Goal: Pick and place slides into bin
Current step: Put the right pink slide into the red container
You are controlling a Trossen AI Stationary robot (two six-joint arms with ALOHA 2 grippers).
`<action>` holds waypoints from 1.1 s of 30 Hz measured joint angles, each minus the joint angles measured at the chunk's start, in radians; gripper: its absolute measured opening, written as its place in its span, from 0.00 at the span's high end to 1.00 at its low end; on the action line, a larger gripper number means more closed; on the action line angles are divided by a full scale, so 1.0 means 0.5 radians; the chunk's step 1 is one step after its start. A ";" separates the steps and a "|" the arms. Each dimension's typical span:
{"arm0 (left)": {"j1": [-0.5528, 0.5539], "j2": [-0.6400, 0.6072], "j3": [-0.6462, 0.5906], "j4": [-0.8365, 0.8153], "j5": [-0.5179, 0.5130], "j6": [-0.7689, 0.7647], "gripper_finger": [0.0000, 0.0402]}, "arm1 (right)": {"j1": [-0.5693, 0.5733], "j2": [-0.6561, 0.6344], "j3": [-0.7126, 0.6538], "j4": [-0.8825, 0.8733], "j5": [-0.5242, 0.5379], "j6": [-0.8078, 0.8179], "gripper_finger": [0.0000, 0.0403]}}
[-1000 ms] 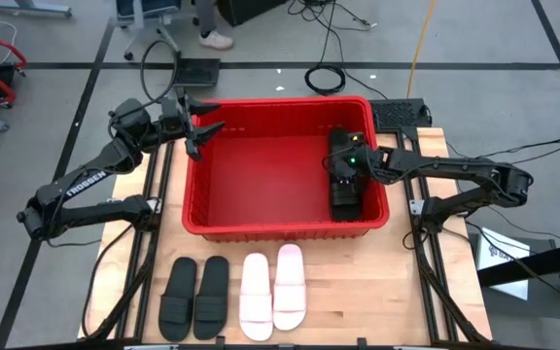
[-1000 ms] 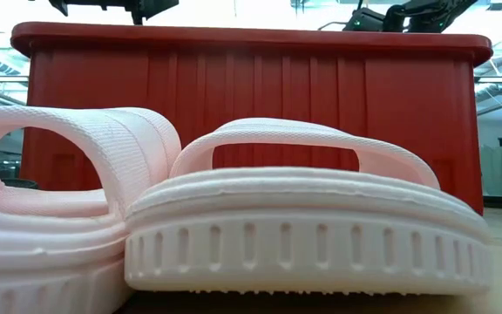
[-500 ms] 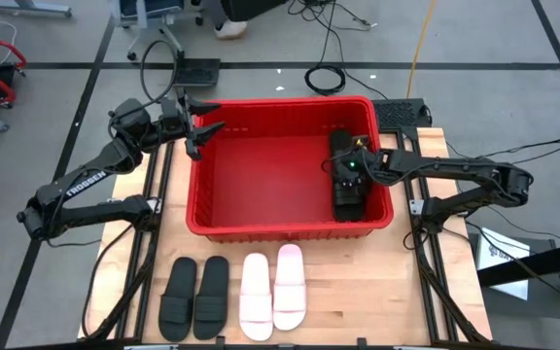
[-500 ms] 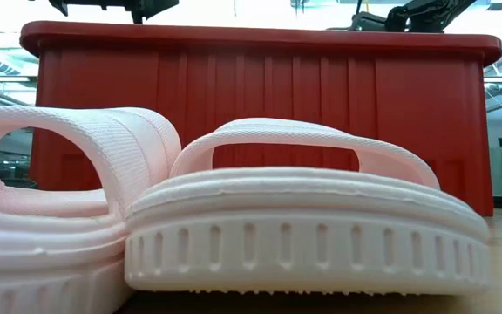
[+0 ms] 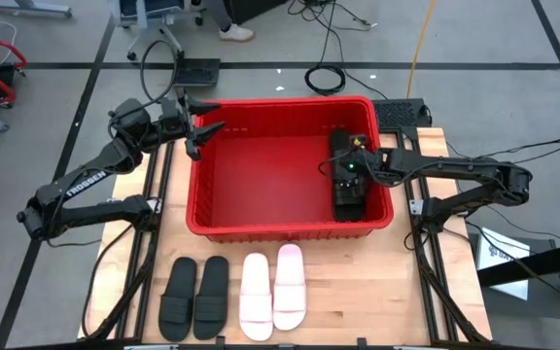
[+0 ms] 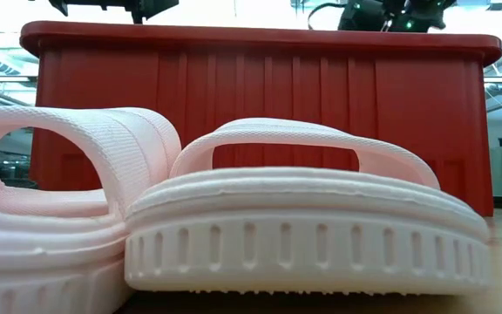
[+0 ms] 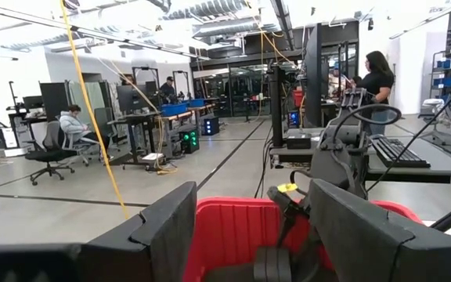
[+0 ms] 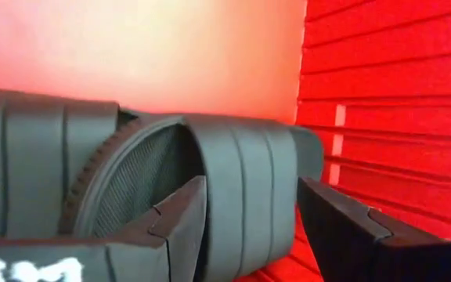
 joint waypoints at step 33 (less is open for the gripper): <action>-0.509 -0.107 -0.001 -0.213 -0.172 0.082 0.37 | 0.390 -0.420 0.007 0.875 0.177 -0.040 0.54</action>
